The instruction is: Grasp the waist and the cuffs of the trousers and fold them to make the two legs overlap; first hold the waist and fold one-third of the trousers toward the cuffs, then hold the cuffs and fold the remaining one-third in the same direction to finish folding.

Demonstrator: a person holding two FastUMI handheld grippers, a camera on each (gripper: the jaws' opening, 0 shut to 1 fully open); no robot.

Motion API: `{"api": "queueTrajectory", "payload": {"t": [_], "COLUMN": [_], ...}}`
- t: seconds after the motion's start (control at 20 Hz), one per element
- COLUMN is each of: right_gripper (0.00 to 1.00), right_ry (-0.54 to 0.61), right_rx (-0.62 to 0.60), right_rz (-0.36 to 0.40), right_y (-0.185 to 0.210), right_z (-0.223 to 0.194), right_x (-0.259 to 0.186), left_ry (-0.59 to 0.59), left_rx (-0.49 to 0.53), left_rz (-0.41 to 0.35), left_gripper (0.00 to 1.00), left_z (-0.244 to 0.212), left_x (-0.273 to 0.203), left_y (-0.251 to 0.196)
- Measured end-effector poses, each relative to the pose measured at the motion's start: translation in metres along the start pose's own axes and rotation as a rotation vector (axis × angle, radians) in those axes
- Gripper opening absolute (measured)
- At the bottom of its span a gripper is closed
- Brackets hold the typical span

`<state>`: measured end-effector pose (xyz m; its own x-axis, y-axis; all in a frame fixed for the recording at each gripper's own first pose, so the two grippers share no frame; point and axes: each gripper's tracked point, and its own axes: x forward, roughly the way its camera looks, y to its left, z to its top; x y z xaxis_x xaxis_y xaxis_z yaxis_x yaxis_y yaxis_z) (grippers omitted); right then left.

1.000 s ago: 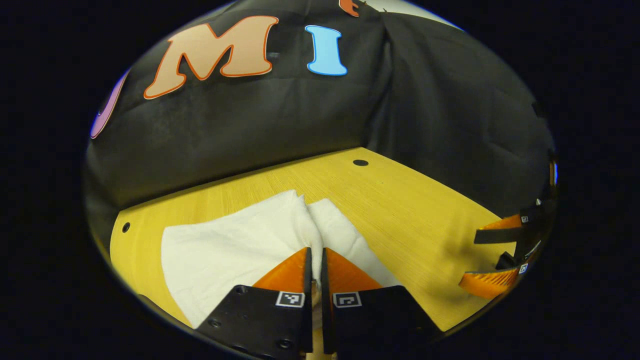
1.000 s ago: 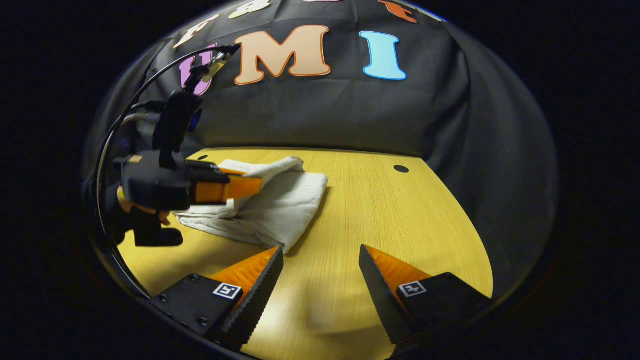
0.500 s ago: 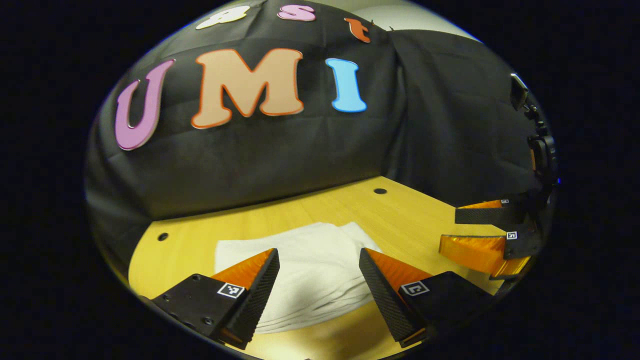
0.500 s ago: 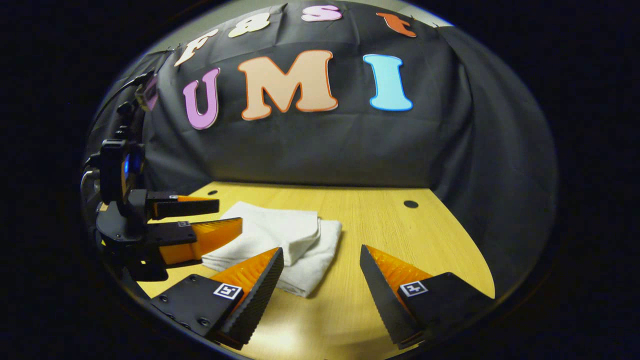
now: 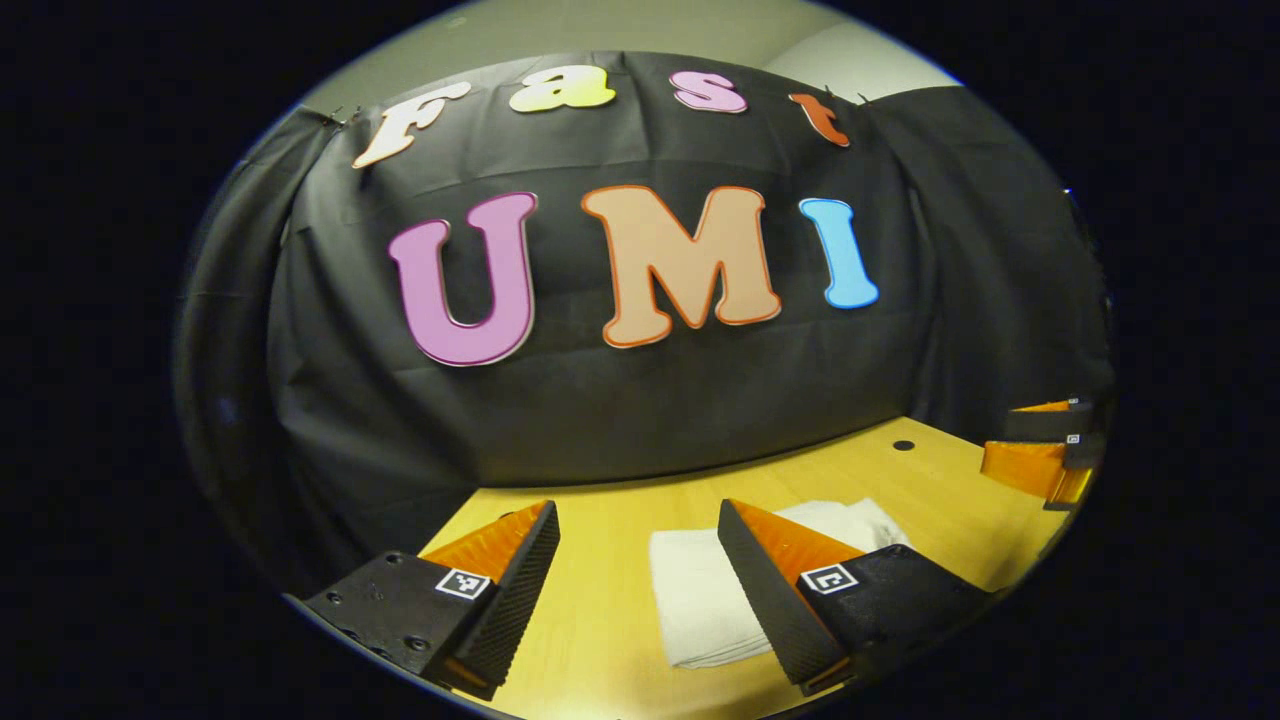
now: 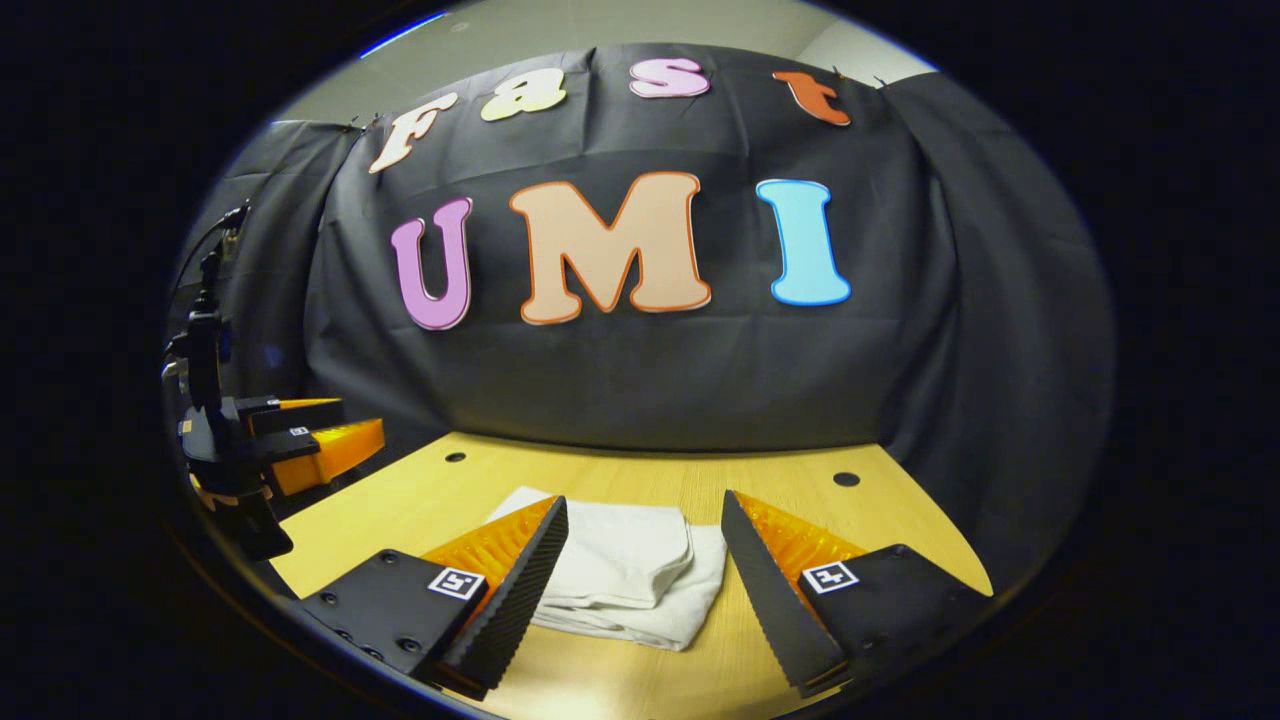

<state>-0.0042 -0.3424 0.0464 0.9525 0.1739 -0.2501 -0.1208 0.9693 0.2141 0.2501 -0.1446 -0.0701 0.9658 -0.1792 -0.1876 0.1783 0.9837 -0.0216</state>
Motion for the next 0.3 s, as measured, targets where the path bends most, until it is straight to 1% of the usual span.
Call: {"api": "queueTrajectory", "payload": {"t": [0.15, 0.2, 0.25, 0.3], "right_gripper": [0.99, 0.99, 0.99, 0.99], "right_ry": [-0.059, -0.073, -0.085, -0.09], "right_rx": [-0.002, -0.001, 0.0, 0.001], "right_rz": [-0.029, -0.037, -0.046, -0.053], "right_y": [0.008, 0.01, 0.012, 0.014], "right_z": [0.024, 0.03, 0.034, 0.037], "right_x": [-0.004, -0.004, -0.004, -0.004], "left_ry": [-0.019, -0.028, -0.038, -0.046], "left_rx": [-0.032, -0.042, -0.047, -0.049], "left_rz": [0.04, 0.047, 0.053, 0.062], "left_gripper": [0.96, 1.0, 0.96, 0.96], "left_z": [0.007, 0.01, 0.012, 0.014], "left_x": [-0.004, -0.005, -0.007, -0.007], "left_y": [0.024, 0.031, 0.036, 0.042]}}
